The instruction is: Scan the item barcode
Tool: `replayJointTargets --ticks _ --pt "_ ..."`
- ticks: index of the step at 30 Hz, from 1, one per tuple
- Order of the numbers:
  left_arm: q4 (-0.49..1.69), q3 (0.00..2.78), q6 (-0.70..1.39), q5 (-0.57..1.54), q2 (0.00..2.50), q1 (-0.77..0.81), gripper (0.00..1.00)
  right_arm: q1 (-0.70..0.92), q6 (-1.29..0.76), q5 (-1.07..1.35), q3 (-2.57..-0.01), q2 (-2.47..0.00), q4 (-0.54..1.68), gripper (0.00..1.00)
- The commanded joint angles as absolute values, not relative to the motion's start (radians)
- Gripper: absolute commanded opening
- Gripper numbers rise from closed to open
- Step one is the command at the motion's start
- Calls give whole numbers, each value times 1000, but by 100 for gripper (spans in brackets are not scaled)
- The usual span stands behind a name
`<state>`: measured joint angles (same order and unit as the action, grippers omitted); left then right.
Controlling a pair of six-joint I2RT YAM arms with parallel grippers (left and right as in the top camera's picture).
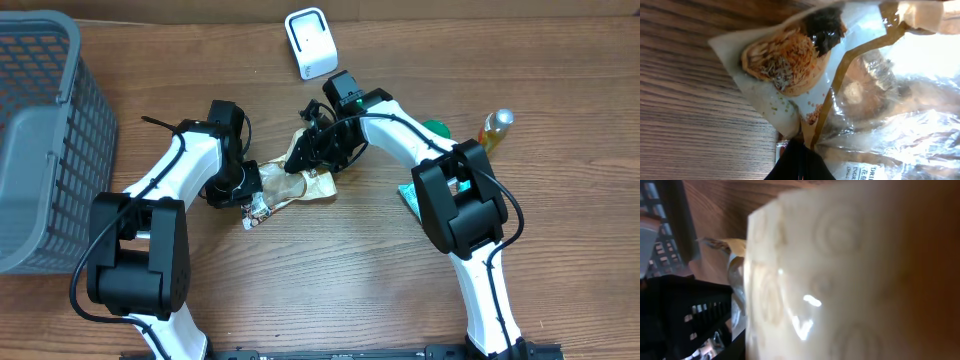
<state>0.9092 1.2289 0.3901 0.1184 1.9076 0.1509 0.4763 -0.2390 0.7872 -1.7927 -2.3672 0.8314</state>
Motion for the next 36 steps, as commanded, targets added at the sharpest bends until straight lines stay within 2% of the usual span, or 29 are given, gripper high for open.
replayJointTargets --ticks 1,23,31,34,36 --pt "912 1218 384 115 1904 158 4 471 -236 864 -1785 -2387 827 38" --pt "942 1262 381 124 1903 135 4 430 -220 903 -1860 -2380 844 26" --pt "1120 1554 272 131 1903 51 4 430 -63 863 -1934 -2311 894 24" --pt "1156 1693 251 130 1903 1 4 430 4 781 -1934 -2248 895 22" --pt "1143 1752 251 121 1903 -32 6 430 36 701 -1956 -2192 896 18"
